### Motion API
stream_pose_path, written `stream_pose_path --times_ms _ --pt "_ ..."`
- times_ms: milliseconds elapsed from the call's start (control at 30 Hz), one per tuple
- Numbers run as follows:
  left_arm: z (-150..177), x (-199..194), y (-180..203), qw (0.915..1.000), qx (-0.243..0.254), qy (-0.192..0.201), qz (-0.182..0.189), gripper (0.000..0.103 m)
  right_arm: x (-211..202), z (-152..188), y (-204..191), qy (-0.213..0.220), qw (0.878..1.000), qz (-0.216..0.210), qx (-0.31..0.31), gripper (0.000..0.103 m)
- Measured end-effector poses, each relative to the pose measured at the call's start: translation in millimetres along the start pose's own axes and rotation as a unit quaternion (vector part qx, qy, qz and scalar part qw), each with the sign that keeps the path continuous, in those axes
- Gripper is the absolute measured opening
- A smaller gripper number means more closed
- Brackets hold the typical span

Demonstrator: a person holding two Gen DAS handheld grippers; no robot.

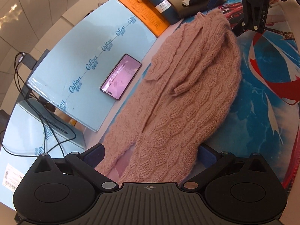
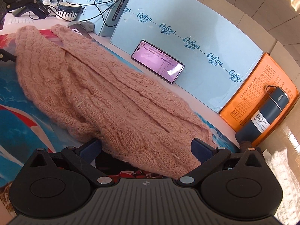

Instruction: Fold clothes

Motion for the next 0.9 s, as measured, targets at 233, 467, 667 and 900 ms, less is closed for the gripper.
stream_pose_path --times_ms 233,467,667,900 --pt "47.5 9.8 -46.9 0.992 -0.091 -0.037 -0.08 0.1 -8.6 6.4 1.2 0.018 0.998 0.036 -0.039 0.092" --pt "46.3 16.4 -39.8 0.9938 -0.101 -0.019 -0.043 0.029 -12.5 -2.0 -48.3 0.057 0.987 -0.007 -0.147 0.034" --pt "47.9 -2.3 -32.5 0.9927 -0.117 0.004 -0.029 0.013 -20.2 -3.1 -29.6 0.031 0.993 -0.105 -0.041 0.015" --pt "39.2 -4.3 -69.3 0.9809 -0.184 0.049 -0.037 0.019 -27.6 -21.0 15.8 0.052 0.979 -0.171 0.096 0.015"
Point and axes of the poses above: each gripper's, at about its wrist camera, not at the fingertips, and x roughly the way its jaws point, y to its right, z to its underside, the point moved 10 cm from there along x, roughly the way its jaws point
